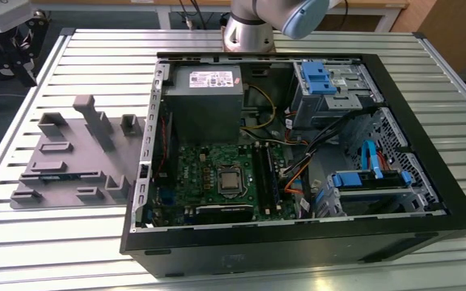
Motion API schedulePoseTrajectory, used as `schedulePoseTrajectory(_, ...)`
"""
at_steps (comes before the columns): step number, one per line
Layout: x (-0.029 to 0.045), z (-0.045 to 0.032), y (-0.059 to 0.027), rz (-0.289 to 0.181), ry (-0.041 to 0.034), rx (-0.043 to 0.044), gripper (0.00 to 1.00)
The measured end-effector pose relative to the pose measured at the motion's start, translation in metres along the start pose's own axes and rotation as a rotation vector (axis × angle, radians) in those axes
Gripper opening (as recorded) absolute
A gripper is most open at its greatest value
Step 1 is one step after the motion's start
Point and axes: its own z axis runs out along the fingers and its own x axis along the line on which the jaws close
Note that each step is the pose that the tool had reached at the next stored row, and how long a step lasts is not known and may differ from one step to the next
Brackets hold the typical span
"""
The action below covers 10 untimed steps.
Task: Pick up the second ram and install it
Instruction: 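Pick up the second ram and move it above second insertion slot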
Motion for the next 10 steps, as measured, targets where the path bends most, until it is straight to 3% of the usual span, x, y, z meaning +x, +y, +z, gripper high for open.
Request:
schedulePoseTrajectory(4,0.0000,0.0000,0.0000,-0.025,0.0010,-0.0003,0.11)
schedulePoseTrajectory(10,0.0000,0.0000,0.0000,-0.108,0.0047,-0.0014,0.11)
